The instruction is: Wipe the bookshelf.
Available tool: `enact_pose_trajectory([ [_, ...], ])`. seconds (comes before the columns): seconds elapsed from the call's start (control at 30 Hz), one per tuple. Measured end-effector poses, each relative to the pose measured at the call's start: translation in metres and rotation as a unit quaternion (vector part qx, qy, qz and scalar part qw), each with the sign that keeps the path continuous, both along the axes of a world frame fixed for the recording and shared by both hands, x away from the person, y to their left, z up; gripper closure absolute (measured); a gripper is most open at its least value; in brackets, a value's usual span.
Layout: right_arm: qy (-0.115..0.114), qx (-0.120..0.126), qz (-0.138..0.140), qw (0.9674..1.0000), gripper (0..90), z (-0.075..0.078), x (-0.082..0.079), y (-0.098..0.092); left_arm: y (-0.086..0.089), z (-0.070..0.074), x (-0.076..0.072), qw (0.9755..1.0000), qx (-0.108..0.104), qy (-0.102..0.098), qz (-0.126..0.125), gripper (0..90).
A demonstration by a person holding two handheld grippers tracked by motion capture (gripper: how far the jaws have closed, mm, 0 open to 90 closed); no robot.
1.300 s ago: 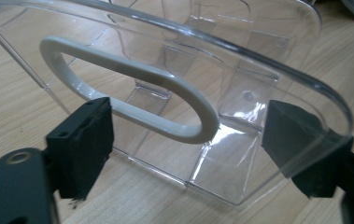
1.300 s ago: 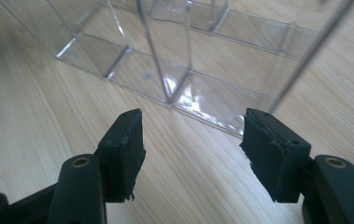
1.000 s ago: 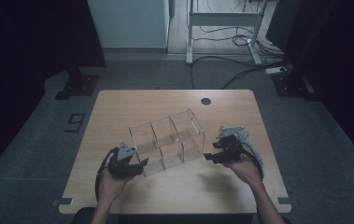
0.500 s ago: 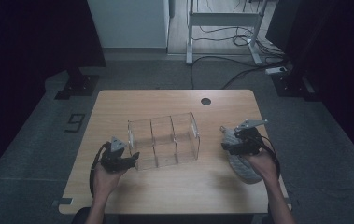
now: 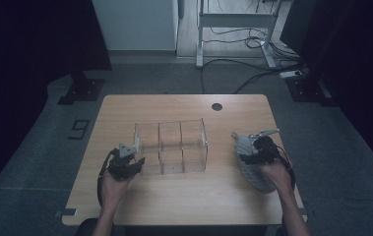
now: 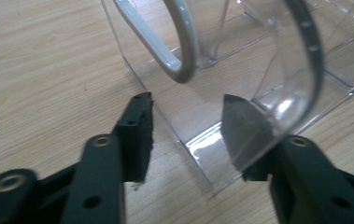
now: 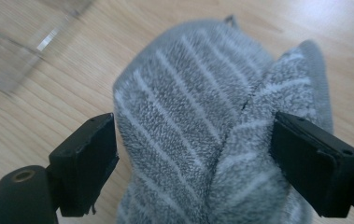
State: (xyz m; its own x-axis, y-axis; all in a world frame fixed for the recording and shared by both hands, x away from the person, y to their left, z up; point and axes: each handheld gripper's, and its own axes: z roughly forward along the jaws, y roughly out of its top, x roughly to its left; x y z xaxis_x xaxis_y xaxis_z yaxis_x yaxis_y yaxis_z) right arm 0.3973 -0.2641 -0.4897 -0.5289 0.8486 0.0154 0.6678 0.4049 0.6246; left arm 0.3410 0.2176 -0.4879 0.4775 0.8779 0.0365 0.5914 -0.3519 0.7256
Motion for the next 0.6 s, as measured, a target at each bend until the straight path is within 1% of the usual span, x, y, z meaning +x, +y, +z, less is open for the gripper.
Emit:
enact_pose_trajectory([
  [0.07, 0.006, -0.008, 0.000, 1.0000, 14.8, -0.006, 0.003, 0.003, 0.000, 0.000, 0.000, 1.0000, -0.001, -0.002, -0.003, 62.9],
  [0.13, 0.013, -0.021, 0.000, 0.9997, 16.6, -0.012, 0.005, 0.006, 0.001, 0.000, 0.001, 1.0000, 0.002, -0.005, 0.002, 65.7],
  [0.2, 0.024, -0.033, -0.003, 0.9992, 18.3, -0.017, 0.007, 0.008, 0.004, 0.000, 0.001, 1.0000, -0.001, -0.005, 0.006, 68.2],
  [0.23, 0.029, -0.040, -0.005, 0.9988, 21.0, -0.020, 0.008, 0.009, 0.005, 0.000, 0.002, 0.9999, -0.002, -0.006, 0.009, 69.7],
  [0.3, 0.033, -0.046, -0.009, 0.9984, 25.4, -0.023, 0.009, 0.008, 0.008, 0.000, 0.002, 0.9999, -0.003, -0.006, 0.013, 71.8],
  [0.37, 0.038, -0.046, -0.014, 0.9982, 30.2, -0.026, 0.010, 0.006, 0.011, 0.000, 0.002, 0.9999, -0.004, -0.005, 0.016, 74.1],
  [0.5, 0.036, -0.051, -0.014, 0.9980, 38.7, -0.029, 0.009, 0.002, 0.019, 0.000, 0.003, 0.9997, -0.015, 0.000, 0.017, 77.8],
  [0.6, 0.037, -0.055, -0.018, 0.9976, 43.9, -0.030, 0.008, 0.002, 0.022, 0.000, 0.003, 0.9997, -0.020, 0.002, 0.016, 79.5],
])
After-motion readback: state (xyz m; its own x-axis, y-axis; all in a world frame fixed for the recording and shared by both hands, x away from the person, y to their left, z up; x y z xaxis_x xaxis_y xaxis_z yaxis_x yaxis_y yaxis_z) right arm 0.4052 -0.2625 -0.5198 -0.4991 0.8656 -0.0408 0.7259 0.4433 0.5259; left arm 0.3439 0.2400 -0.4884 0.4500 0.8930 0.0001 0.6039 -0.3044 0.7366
